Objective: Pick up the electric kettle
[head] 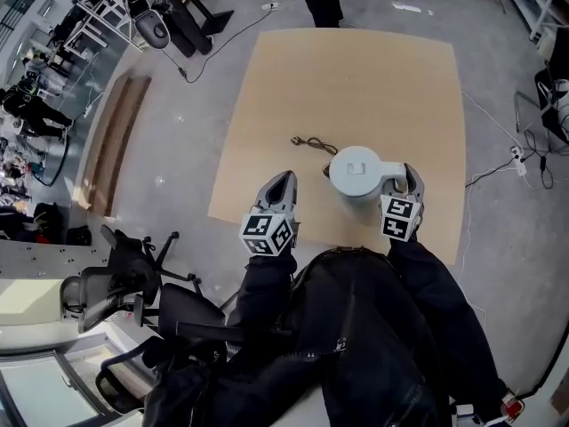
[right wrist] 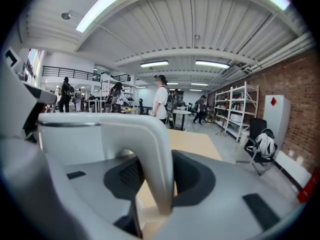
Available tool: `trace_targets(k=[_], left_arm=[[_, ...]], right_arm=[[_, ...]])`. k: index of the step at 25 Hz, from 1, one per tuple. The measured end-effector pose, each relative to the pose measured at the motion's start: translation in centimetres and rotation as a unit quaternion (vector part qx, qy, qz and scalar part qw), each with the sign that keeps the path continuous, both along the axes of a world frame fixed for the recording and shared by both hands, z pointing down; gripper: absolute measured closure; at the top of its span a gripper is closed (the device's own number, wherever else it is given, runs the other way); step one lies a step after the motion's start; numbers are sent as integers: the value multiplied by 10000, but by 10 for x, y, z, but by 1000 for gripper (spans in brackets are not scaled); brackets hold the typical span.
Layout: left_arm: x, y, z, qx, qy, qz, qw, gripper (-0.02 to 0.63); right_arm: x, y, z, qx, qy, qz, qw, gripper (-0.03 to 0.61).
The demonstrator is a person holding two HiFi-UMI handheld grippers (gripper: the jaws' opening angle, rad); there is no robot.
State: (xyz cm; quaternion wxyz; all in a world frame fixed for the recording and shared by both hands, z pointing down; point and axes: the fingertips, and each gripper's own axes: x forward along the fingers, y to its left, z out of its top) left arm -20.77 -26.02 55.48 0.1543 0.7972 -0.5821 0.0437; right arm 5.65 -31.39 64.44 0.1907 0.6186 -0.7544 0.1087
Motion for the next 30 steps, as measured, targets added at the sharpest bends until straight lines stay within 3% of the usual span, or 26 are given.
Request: trace_targets(k=[8, 18, 30], left_arm=[[-10, 0, -19, 210, 103, -61, 9997, 614], [33, -7, -93, 972, 32, 406, 9944, 614], [42, -5, -127, 1234, 171, 398, 9914, 614]], right_arm=[[7, 9, -72, 438, -520, 130, 9976, 442], [38, 11, -176, 965, -951, 329, 9902, 440], [42, 27, -232, 1288, -960, 236, 9867, 440]])
